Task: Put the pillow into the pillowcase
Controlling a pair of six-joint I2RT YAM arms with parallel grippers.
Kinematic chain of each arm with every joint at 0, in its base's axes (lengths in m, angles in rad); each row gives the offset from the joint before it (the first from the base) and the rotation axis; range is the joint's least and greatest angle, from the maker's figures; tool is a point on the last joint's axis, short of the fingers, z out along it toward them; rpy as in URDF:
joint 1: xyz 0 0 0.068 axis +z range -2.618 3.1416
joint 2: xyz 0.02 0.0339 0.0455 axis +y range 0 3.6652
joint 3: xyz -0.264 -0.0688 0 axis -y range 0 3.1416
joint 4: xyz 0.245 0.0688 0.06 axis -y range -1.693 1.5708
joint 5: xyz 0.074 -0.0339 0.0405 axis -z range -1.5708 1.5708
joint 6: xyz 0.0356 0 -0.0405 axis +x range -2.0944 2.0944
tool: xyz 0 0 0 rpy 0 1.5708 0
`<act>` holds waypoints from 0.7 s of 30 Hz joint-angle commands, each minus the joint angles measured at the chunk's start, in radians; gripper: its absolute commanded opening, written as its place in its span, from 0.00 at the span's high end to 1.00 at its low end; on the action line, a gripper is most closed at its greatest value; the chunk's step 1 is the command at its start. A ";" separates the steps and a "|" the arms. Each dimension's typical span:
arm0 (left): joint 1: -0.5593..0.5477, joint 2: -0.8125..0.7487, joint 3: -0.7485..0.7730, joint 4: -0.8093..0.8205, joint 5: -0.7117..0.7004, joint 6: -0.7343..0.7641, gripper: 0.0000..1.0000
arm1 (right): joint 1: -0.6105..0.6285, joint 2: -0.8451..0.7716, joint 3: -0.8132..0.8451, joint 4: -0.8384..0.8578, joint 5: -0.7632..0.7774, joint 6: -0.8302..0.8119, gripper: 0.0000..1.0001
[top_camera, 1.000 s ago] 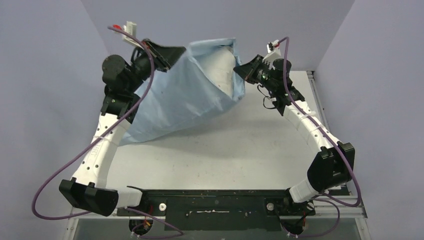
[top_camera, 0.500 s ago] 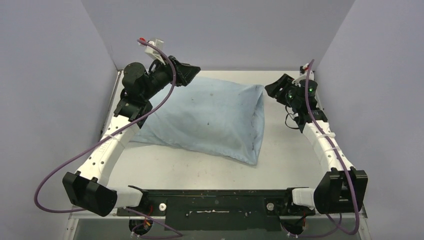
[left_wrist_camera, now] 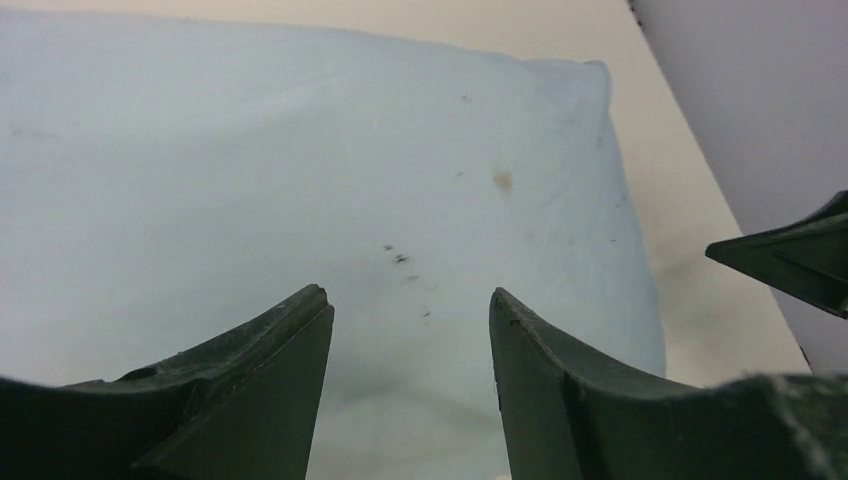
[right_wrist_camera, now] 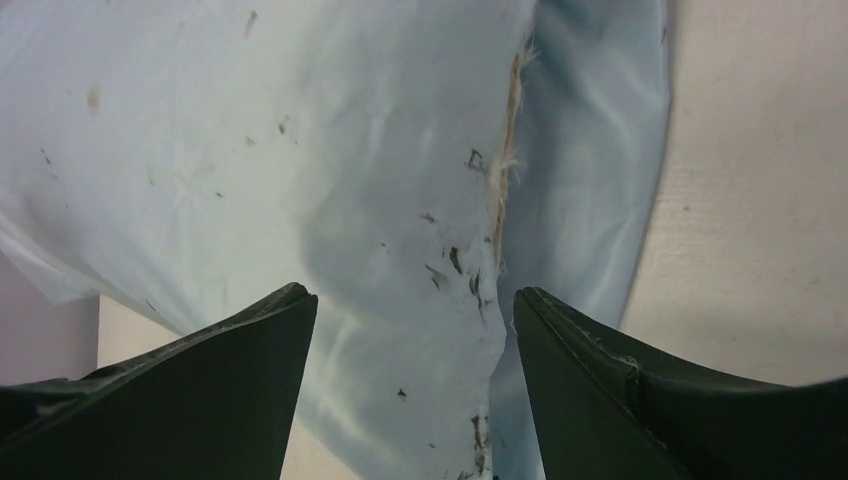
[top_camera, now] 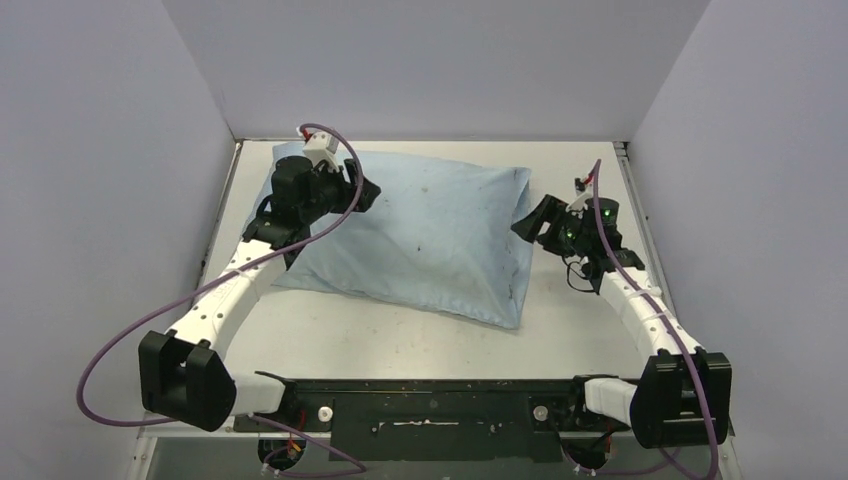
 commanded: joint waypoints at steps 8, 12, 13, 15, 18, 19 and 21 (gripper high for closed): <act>0.014 0.061 -0.316 0.154 -0.031 -0.134 0.50 | 0.014 0.213 -0.168 0.334 -0.246 0.018 0.32; -0.001 -0.004 -0.325 0.151 -0.095 -0.137 0.51 | 0.009 0.226 -0.176 0.320 -0.145 0.017 0.79; -0.001 -0.020 -0.313 0.134 -0.123 -0.130 0.51 | 0.008 0.203 -0.174 0.264 -0.044 0.009 0.92; 0.000 -0.046 -0.283 0.089 -0.168 -0.108 0.50 | -0.014 0.138 -0.198 0.205 0.106 0.032 1.00; 0.003 -0.069 -0.239 0.034 -0.216 -0.082 0.49 | -0.024 0.030 -0.253 0.224 0.241 0.063 1.00; 0.002 -0.073 -0.224 0.024 -0.250 -0.071 0.49 | -0.024 0.008 -0.285 0.282 0.255 0.072 1.00; 0.001 -0.074 -0.199 0.017 -0.289 -0.051 0.48 | -0.023 -0.012 -0.344 0.374 0.248 0.096 1.00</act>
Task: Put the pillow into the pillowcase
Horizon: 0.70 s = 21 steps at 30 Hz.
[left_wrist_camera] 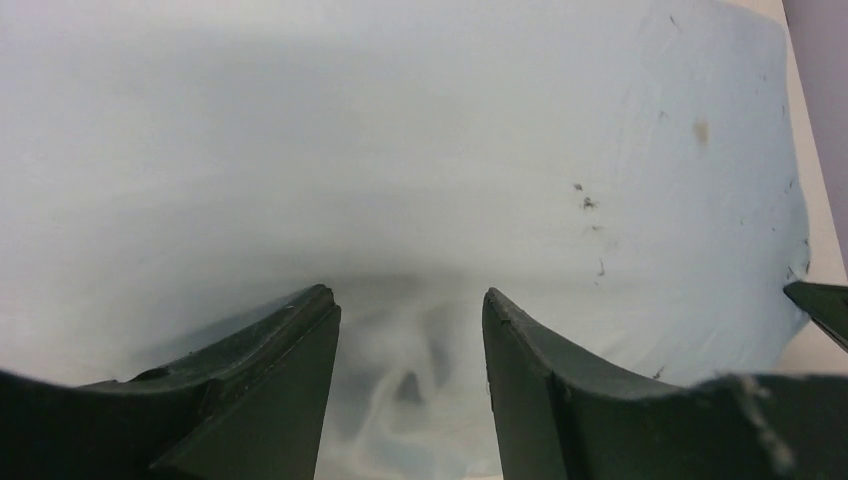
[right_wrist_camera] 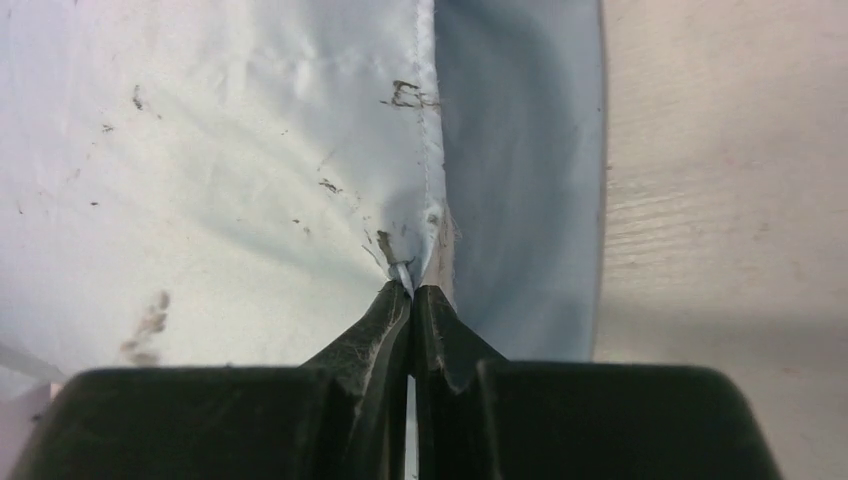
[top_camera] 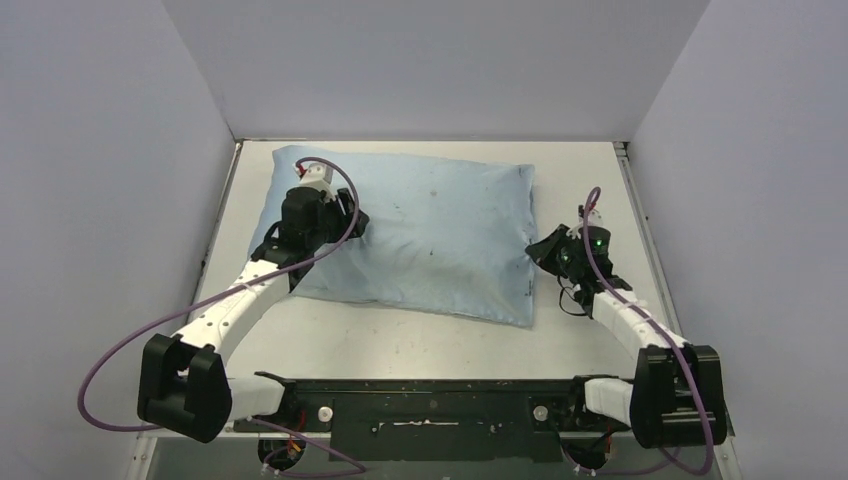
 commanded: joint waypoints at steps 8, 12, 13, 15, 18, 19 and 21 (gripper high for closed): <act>0.041 0.020 0.127 -0.067 -0.165 0.070 0.44 | -0.022 0.003 -0.198 0.217 0.306 0.136 1.00; 0.100 0.022 0.126 -0.076 -0.148 0.062 0.44 | -0.025 0.067 -0.178 0.209 0.368 0.140 1.00; 0.108 0.024 0.120 -0.075 -0.163 0.067 0.44 | -0.023 0.078 -0.168 0.207 0.366 0.136 0.98; 0.135 0.031 0.107 -0.079 -0.167 0.056 0.43 | -0.024 0.079 -0.159 0.197 0.372 0.135 0.88; 0.190 0.024 0.087 -0.079 -0.127 0.033 0.43 | -0.029 0.027 -0.095 0.114 0.383 0.082 0.72; 0.193 0.018 0.085 -0.076 -0.130 0.046 0.42 | -0.033 0.001 -0.057 0.058 0.384 0.053 0.68; 0.192 0.009 0.089 -0.079 -0.142 0.071 0.42 | -0.039 -0.052 0.006 0.011 0.384 0.006 0.59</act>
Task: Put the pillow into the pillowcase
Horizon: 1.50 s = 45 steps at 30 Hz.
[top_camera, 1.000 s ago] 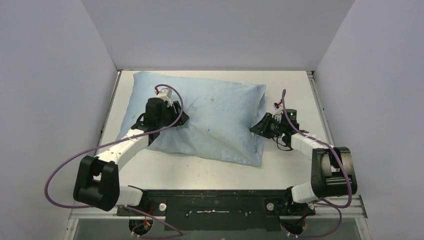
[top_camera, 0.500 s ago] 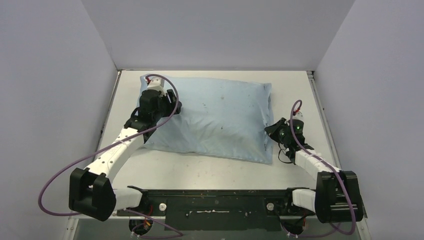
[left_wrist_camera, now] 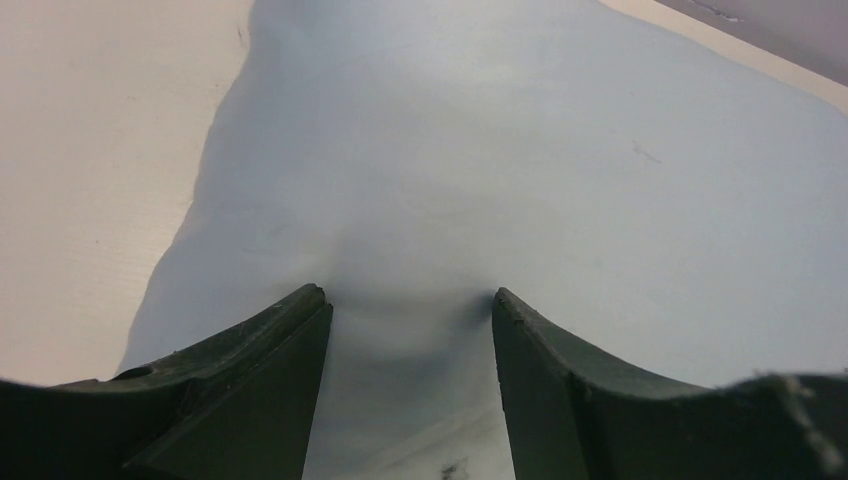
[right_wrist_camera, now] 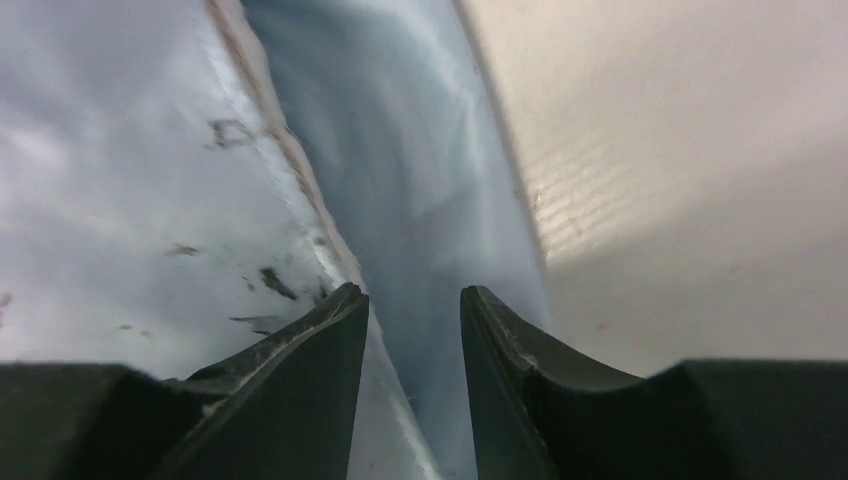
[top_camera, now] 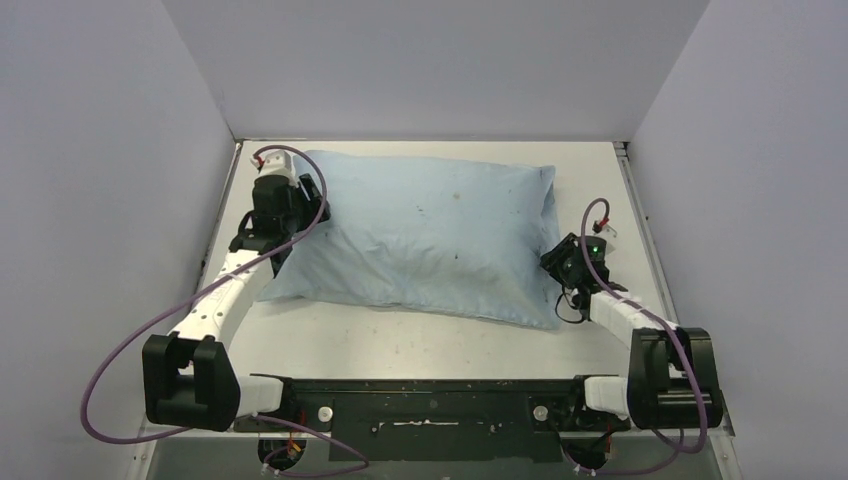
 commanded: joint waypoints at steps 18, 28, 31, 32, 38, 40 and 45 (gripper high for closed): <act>-0.556 0.057 0.201 0.144 -0.302 0.266 0.41 | -0.291 0.164 0.202 0.334 -0.756 0.078 0.35; -0.800 0.384 0.364 0.285 -0.303 0.311 0.39 | -0.349 0.362 0.256 0.241 -0.761 0.039 0.69; -0.799 0.489 0.432 0.220 -0.331 0.312 0.40 | -0.329 0.398 0.269 0.240 -0.780 0.013 0.68; -0.791 0.511 0.455 0.183 -0.364 0.309 0.41 | -0.317 0.407 0.278 0.231 -0.779 -0.011 0.67; -0.724 0.476 0.398 0.190 -0.330 0.261 0.43 | -0.252 0.494 0.306 0.245 -0.846 -0.040 0.70; -0.706 0.463 0.391 0.175 -0.328 0.255 0.44 | -0.199 0.506 0.314 0.288 -0.903 -0.021 0.75; -0.609 0.384 0.380 0.060 -0.305 0.219 0.45 | -0.077 0.403 0.209 0.664 -0.955 0.174 0.88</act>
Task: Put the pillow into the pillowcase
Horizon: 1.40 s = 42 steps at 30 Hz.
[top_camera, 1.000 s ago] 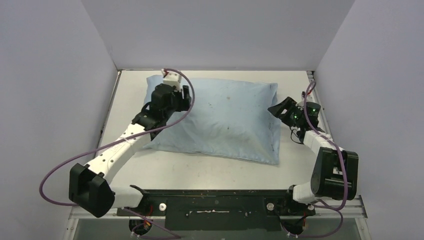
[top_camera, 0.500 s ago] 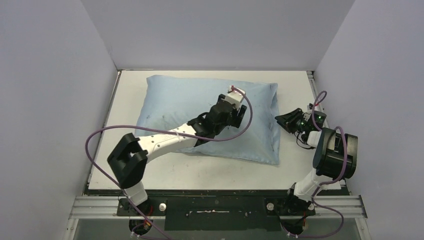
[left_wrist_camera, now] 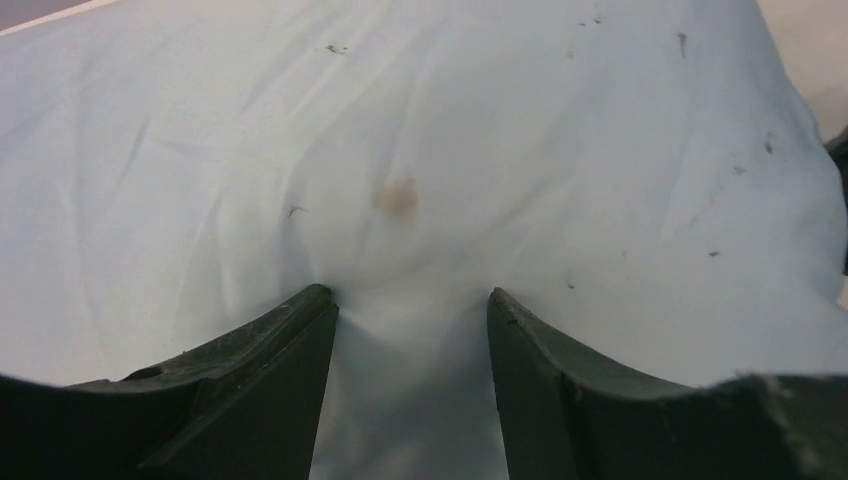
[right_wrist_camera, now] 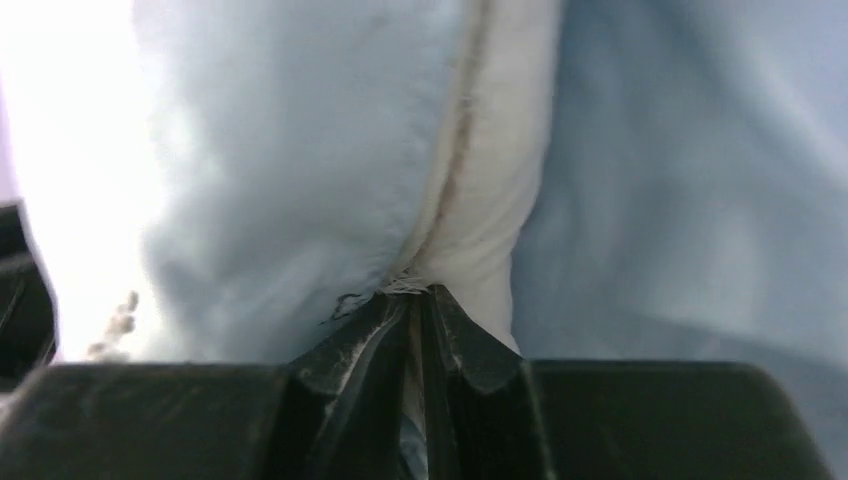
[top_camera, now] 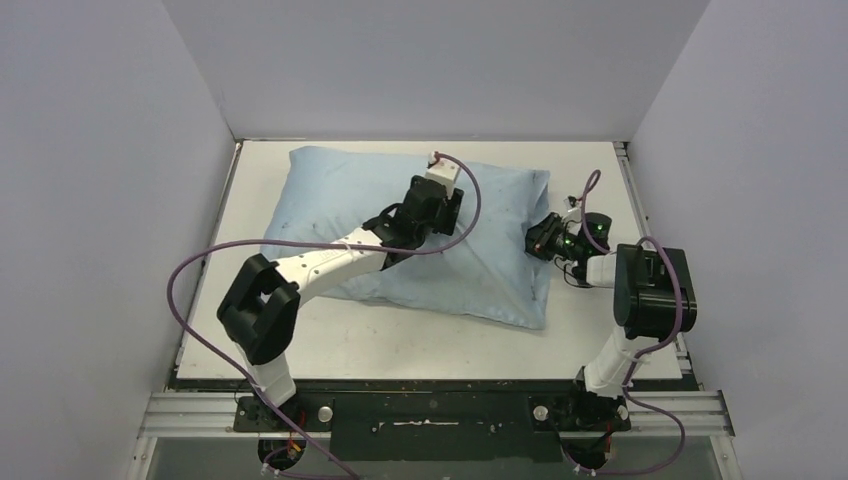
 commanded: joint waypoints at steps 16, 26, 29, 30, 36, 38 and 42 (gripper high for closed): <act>-0.170 -0.196 -0.034 -0.037 0.007 0.065 0.41 | 0.324 0.020 -0.149 1.244 0.095 0.722 0.92; -0.196 -0.035 0.027 -0.022 -0.065 0.066 0.39 | 0.324 -0.088 -0.173 1.026 0.106 0.583 0.92; -0.201 0.018 0.039 0.025 -0.159 0.122 0.42 | 0.325 -0.096 -0.176 1.007 0.112 0.581 0.92; -0.205 0.030 0.039 0.038 -0.180 0.142 0.50 | 0.325 -0.099 -0.181 1.000 0.114 0.580 0.92; -0.269 -0.049 -0.020 0.137 -0.223 0.239 1.00 | 0.284 -0.234 -0.261 0.603 0.179 0.406 0.82; -0.274 -0.090 -0.035 0.154 -0.214 0.240 1.00 | 0.276 -0.317 -0.297 0.391 0.258 0.302 0.71; -0.275 -0.129 -0.046 0.188 -0.163 0.232 1.00 | 0.280 -0.409 -0.332 0.309 0.320 0.245 0.55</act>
